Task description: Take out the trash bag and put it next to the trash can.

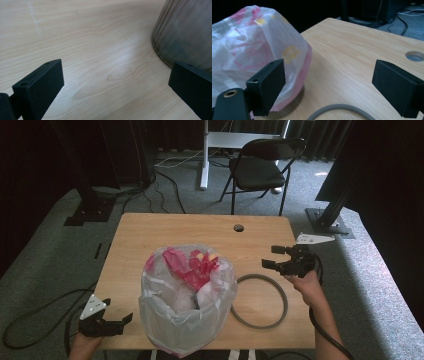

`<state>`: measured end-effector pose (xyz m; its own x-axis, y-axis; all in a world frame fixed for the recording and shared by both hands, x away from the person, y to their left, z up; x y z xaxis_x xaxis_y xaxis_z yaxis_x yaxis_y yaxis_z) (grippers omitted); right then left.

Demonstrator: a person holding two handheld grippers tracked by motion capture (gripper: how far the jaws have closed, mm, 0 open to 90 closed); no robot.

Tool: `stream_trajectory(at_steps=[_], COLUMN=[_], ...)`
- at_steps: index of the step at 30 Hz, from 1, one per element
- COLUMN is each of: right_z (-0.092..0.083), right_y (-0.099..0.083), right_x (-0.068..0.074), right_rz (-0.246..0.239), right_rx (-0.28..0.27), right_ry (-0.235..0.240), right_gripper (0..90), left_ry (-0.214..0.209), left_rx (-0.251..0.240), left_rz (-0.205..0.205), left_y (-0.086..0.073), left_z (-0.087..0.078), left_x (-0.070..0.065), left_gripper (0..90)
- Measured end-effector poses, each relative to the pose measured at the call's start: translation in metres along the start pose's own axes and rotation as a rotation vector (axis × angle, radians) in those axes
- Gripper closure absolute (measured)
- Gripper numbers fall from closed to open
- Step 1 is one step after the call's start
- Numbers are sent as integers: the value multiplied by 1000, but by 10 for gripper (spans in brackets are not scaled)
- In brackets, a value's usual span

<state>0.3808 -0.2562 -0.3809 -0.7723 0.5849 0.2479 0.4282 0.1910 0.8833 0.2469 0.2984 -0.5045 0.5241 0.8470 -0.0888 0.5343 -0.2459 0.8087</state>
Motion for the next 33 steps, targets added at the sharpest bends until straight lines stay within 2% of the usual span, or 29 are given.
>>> stream_trajectory(at_steps=[4, 7, 10, 14, 15, 17, 19, 20, 21, 22, 24, 26, 27, 30, 33], right_z=[4, 7, 11, 21, 26, 35, 43, 48, 48, 53, 70, 81, 81, 103, 115], right_y=[13, 25, 36, 51, 55, 62, 67, 69, 69, 71, 72, 71, 71, 67, 64], right_x=[10, 18, 25, 35, 39, 46, 52, 55, 55, 58, 68, 74, 74, 82, 85], right_rz=[-27, -43, -53, -76, -84, -99, -103, -105, -105, -102, -97, -108, -108, -101, -98], right_rx=[-4, -12, -22, -22, -18, -8, -1, 6, 6, 13, 49, 82, 82, 144, 180], right_ry=[13, 30, 53, 73, 81, 105, 128, 142, 142, 154, 198, 210, 210, 234, 236], right_gripper=[107, 107, 107, 107, 108, 107, 108, 107, 107, 107, 107, 107, 107, 107, 107], left_ry=[18, 13, -29, -93, -96, -130, -145, -163, -163, -190, -234, -251, -251, -271, -249], left_rx=[-37, -71, -106, -137, -138, -126, -117, -105, -105, -96, -90, -83, -83, -70, -64], left_rz=[12, 16, 18, 74, 89, 130, 164, 178, 178, 191, 192, 181, 181, 169, 164], left_y=[13, 26, 39, 56, 59, 65, 68, 70, 70, 73, 75, 75, 75, 74, 74], left_z=[-19, -36, -49, -62, -64, -64, -63, -62, -62, -59, -55, -49, -49, -38, -30], left_x=[-9, -16, -25, -47, -54, -67, -79, -86, -86, -96, -106, -111, -111, -119, -124], left_gripper=[0, 0, 0, 0, 0, 0, 0, 0, 0, 0, 0, 0, 0, 0, 0])
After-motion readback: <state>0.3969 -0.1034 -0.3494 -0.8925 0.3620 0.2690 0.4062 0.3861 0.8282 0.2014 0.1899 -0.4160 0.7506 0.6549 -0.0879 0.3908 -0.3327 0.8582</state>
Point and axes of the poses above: each handheld gripper's, and its own axes: z roughly forward along the jaws, y roughly out of its top, x roughly to its left, the point moved 3 cm from there along z, roughly forward along the jaws, and after that the axes turned 3 degrees about -y, right-handed, at the moved point
